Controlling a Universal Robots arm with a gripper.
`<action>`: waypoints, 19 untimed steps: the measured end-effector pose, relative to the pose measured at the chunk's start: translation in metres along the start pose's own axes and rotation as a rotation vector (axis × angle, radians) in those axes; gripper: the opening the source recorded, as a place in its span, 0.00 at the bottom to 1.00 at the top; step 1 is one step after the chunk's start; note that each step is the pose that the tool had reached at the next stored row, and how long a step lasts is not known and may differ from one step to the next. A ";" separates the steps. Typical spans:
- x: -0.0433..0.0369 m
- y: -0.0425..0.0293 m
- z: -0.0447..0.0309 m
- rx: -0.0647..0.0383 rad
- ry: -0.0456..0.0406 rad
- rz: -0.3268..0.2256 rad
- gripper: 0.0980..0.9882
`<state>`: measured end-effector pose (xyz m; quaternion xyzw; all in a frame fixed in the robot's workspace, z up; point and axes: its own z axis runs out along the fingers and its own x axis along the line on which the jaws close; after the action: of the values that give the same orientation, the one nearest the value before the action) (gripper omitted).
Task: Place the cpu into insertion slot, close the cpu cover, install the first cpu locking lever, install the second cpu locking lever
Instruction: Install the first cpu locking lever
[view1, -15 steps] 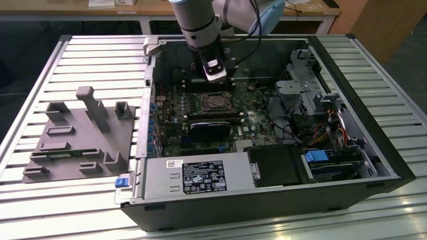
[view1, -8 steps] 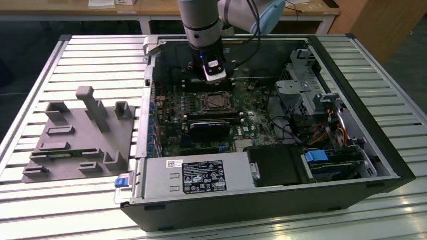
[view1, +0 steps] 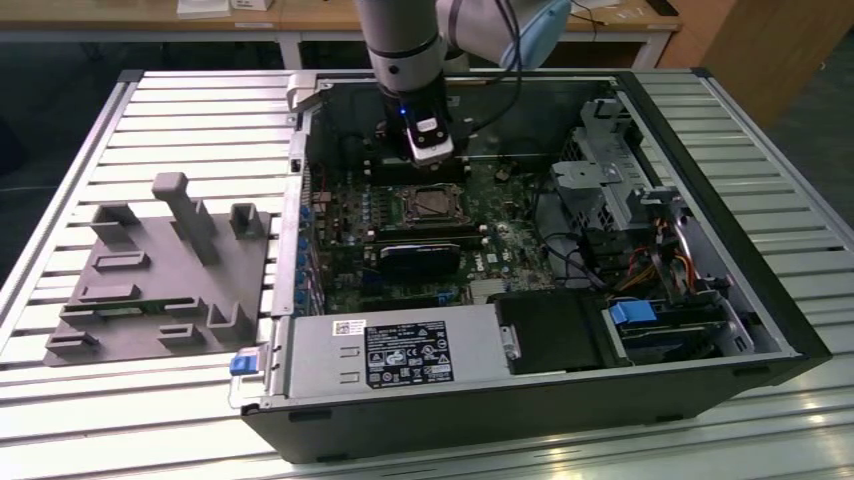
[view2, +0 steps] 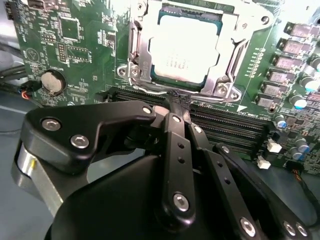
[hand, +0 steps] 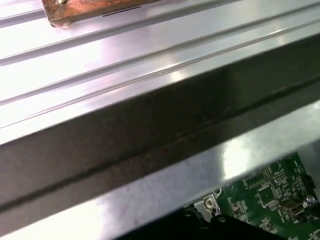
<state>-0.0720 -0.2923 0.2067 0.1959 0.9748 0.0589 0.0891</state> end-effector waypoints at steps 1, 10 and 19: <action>-0.0002 0.0002 -0.0012 0.003 -0.0007 -0.001 0.00; -0.0024 -0.0042 -0.0035 0.054 0.0086 -0.007 0.00; -0.0095 -0.0188 -0.0045 0.078 0.0240 -0.009 0.00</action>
<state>-0.0713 -0.3136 0.2097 0.1943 0.9782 0.0229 0.0700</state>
